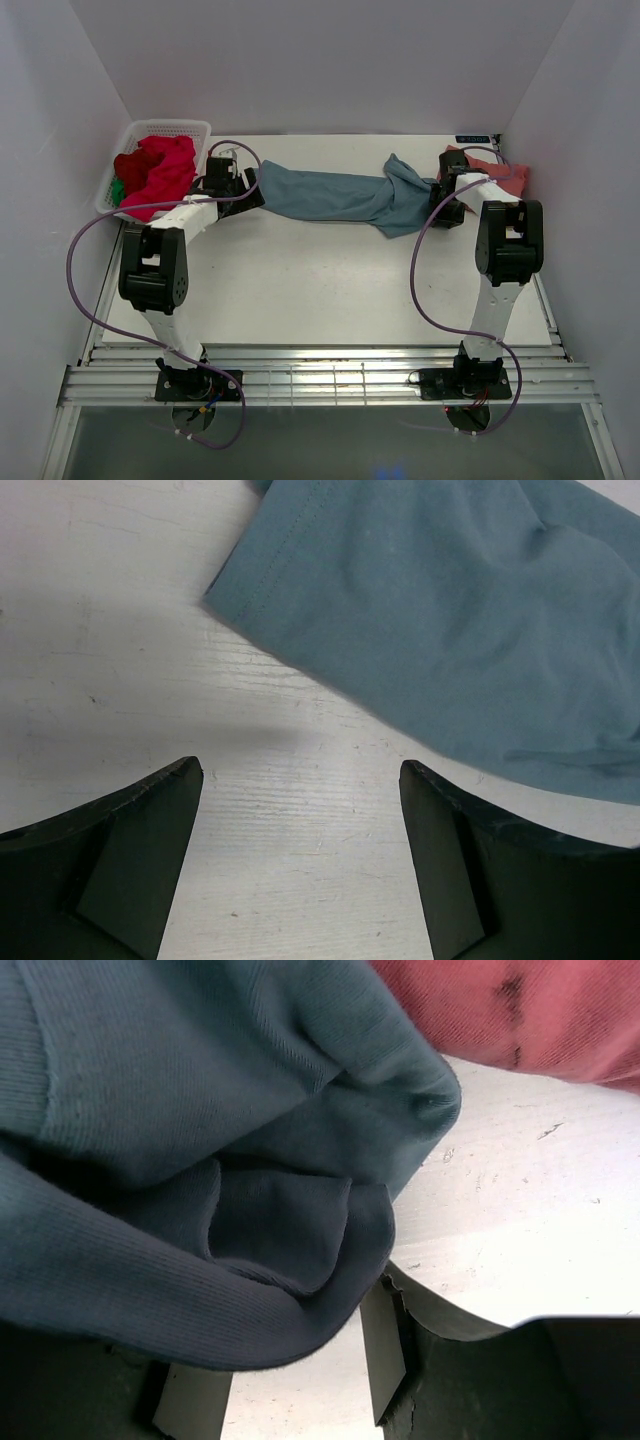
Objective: Fold and stack the t-shirts
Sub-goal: Flatten out the tshirt
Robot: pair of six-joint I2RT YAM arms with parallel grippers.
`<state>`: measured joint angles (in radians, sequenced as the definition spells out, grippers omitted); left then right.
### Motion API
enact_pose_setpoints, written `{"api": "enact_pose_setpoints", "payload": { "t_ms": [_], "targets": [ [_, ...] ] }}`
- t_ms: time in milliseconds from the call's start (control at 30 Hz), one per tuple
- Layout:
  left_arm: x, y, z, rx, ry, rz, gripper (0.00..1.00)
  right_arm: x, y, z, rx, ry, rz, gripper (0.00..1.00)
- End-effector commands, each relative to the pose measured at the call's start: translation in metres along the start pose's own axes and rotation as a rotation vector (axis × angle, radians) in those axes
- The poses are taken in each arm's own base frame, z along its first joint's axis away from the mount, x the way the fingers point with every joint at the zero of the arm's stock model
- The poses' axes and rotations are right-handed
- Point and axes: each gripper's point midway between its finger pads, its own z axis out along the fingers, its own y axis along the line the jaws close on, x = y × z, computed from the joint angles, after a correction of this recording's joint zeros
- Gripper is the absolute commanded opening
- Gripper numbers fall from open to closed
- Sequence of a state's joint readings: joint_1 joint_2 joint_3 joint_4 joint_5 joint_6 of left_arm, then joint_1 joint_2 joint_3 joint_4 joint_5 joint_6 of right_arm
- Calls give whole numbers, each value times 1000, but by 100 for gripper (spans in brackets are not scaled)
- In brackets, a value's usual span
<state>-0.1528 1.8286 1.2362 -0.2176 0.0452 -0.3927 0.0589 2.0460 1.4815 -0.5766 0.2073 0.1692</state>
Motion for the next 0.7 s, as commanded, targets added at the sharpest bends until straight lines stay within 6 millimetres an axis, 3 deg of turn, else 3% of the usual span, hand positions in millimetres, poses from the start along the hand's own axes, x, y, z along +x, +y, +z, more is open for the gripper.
{"api": "enact_pose_setpoints", "payload": {
  "t_ms": [0, 367, 533, 667],
  "targets": [
    [-4, -6, 2, 17, 0, 12, 90, 2, 6, 9, -37, 26, 16, 53],
    [5, -1, 4, 7, 21, 9, 90, -12, -7, 3, -50, -14, 65, 54],
    [8, -2, 5, 14, 27, 8, 90, -7, -19, 28, -45, 34, 106, 54],
    [5, -3, 2, 14, 19, 8, 90, -19, -19, 37, -41, 20, 111, 55]
  ]
}}
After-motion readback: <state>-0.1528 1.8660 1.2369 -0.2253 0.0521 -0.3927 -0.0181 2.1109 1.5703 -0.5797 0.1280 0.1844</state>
